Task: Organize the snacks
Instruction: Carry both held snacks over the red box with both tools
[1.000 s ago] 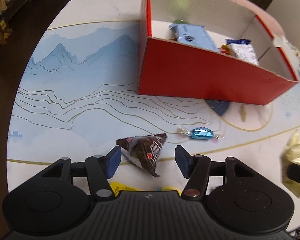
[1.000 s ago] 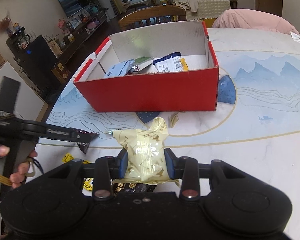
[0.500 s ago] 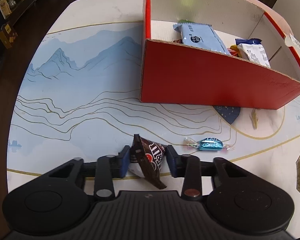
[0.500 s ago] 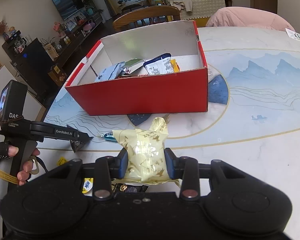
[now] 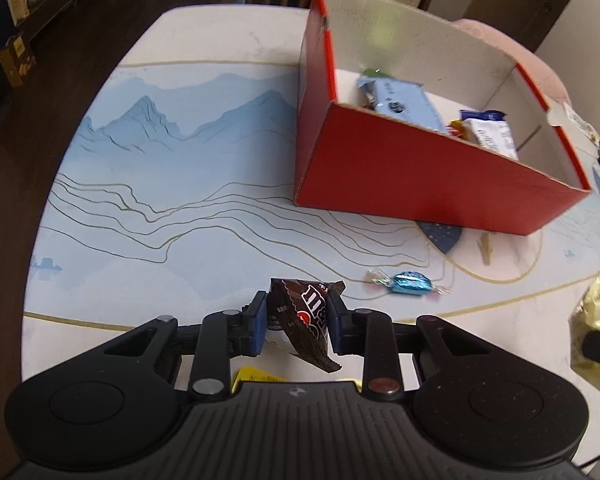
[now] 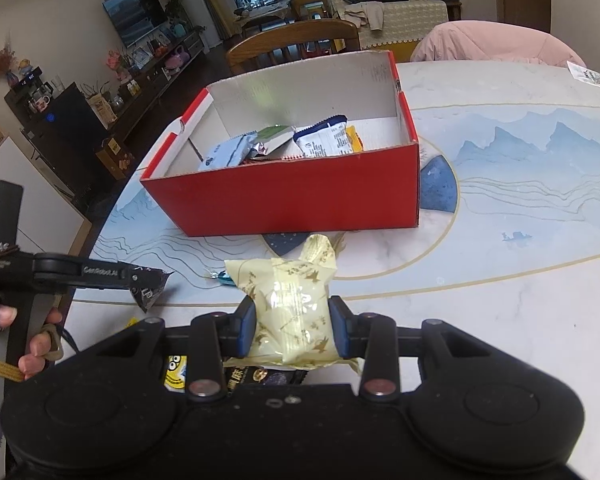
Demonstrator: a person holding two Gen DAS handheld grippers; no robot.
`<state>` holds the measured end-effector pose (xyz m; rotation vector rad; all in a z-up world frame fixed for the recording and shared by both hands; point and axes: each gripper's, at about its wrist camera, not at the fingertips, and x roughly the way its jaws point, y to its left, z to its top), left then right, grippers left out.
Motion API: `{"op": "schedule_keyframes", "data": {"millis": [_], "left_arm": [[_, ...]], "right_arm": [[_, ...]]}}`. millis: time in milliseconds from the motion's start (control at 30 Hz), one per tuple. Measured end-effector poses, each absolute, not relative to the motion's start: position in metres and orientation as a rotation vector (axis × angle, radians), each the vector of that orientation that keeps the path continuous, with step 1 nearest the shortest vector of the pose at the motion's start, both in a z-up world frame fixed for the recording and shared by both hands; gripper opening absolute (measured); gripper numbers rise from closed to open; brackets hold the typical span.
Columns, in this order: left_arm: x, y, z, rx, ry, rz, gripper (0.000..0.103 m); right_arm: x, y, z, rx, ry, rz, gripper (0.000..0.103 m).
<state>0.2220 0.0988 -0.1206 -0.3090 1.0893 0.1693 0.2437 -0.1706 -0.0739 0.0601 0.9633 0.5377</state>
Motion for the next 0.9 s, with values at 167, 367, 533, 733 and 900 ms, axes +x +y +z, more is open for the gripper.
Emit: {"op": "schedule_keyframes", "data": {"millis": [167, 367, 533, 733, 900], "left_arm": [[0.205, 0.096, -0.099, -0.317, 1.046, 0.141, 0.029], [0.190, 0.088, -0.067, -0.286, 0.976, 0.095, 0.029], [0.182, 0.081, -0.042, -0.268, 0.929, 0.063, 0.029], [0.179, 0.075, -0.015, -0.250, 0.880, 0.026, 0.029], [0.184, 0.070, 0.008, -0.230, 0.838, 0.011, 0.029]], "right_arm": [[0.234, -0.169, -0.064, 0.070, 0.936, 0.537, 0.037], [0.222, -0.163, -0.050, 0.071, 0.898, 0.540, 0.037], [0.213, -0.158, -0.034, 0.065, 0.858, 0.542, 0.037], [0.208, -0.149, -0.012, 0.049, 0.808, 0.549, 0.037], [0.213, -0.145, 0.002, 0.033, 0.770, 0.555, 0.037]]}}
